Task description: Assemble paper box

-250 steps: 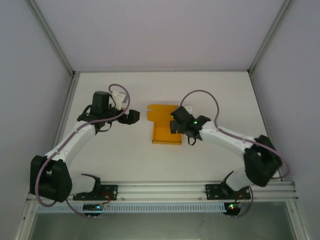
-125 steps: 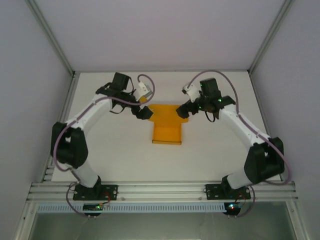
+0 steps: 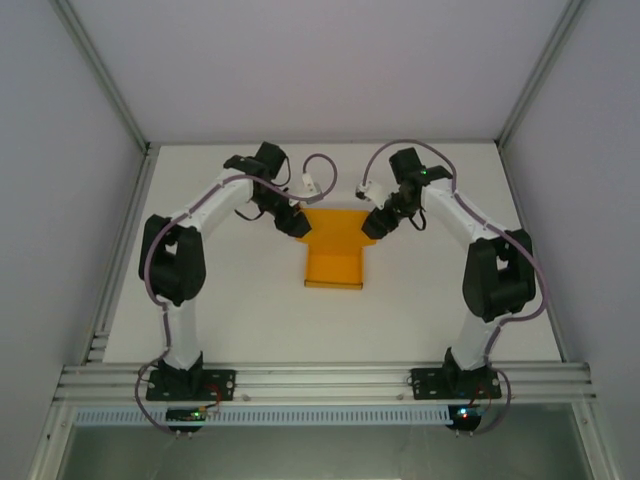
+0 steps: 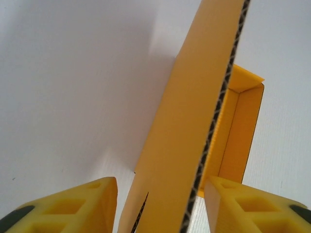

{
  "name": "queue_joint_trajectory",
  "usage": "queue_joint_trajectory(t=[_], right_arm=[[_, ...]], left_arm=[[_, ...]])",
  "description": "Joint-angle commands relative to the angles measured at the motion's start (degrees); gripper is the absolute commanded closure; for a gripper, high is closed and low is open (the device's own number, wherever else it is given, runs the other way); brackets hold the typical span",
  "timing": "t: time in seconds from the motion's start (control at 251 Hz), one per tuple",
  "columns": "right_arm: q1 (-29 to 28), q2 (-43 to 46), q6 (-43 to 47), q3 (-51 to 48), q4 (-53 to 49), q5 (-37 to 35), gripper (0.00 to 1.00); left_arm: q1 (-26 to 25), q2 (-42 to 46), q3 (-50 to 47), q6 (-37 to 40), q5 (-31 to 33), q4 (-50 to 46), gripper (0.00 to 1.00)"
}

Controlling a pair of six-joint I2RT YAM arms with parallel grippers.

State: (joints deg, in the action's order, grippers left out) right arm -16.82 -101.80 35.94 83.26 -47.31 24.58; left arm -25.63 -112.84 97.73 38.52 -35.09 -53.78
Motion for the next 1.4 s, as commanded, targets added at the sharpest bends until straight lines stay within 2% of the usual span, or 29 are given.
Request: queue_joint_trajectory(t=[0.0,0.1,0.299,0.359,0.463,0.575,0.655,0.774,0.834,0.942,1.094,1.129,1.253,1.397], right_arm=[[0.33,-0.43,1.76,1.6,-2.62,1.39,0.57],[0.46,-0.59,1.73,1.58,-2.33,1.77,0.67],[0.3,-0.71,1.37,1.01,-1.56,1.27,0.69],[0.21,-0.34,0.99,0.37,-0.66,1.89,0.76],[0.0,0.24,0.36,-0.48,0.53,2.98,0.81],[-0.1,0.69,0.45,-1.08,1.23,4.47,0.81],[-0.17,0.56,0.76,-1.07,0.93,5.81,0.81],[-0.93,0.55,-0.7,-1.26,1.85,5.91,0.89],[-1.72,0.96,-5.12,-1.18,3.77,2.71,0.92],[-3.42,2.59,-19.03,-0.24,8.47,-6.67,0.98],[-5.64,4.95,-36.79,-1.13,18.06,-17.79,0.98],[-6.38,5.18,-41.04,-1.51,20.14,-20.83,0.98],[-7.61,5.18,-54.63,-2.91,26.93,-24.22,1.0],[-10.71,4.47,-59.9,-4.96,34.54,-27.97,1.0]], left_arm=[[-0.3,-0.37,1.72,1.37,-0.35,-2.05,0.57],[-0.34,-0.19,1.73,1.22,0.34,-1.96,0.69],[-0.69,0.07,1.27,0.9,0.99,-1.78,0.83],[-0.89,0.25,0.99,0.37,1.3,-1.04,0.9],[-1.16,0.4,0.71,-0.99,2.26,0.34,1.0],[-1.68,1.32,0.0,-1.81,2.63,1.66,1.0],[-2.34,2.41,-1.17,-3.55,5.3,4.36,1.0],[-3.4,3.58,-1.86,-9.32,9.88,9.1,1.0],[-4.0,3.89,-1.64,-13.71,14.04,11.98,1.0],[-5.95,3.77,1.05,-22.24,26.77,13.7,1.0],[-9.43,2.6,5.05,-33.6,38.99,13.26,1.0],[-10.02,2.3,5.56,-36.38,40.27,13.55,1.0],[-10.51,1.18,5.9,-46.78,41.8,15.6,1.0],[-10.47,0.16,4.57,-60.2,43.17,19.83,1.0]])
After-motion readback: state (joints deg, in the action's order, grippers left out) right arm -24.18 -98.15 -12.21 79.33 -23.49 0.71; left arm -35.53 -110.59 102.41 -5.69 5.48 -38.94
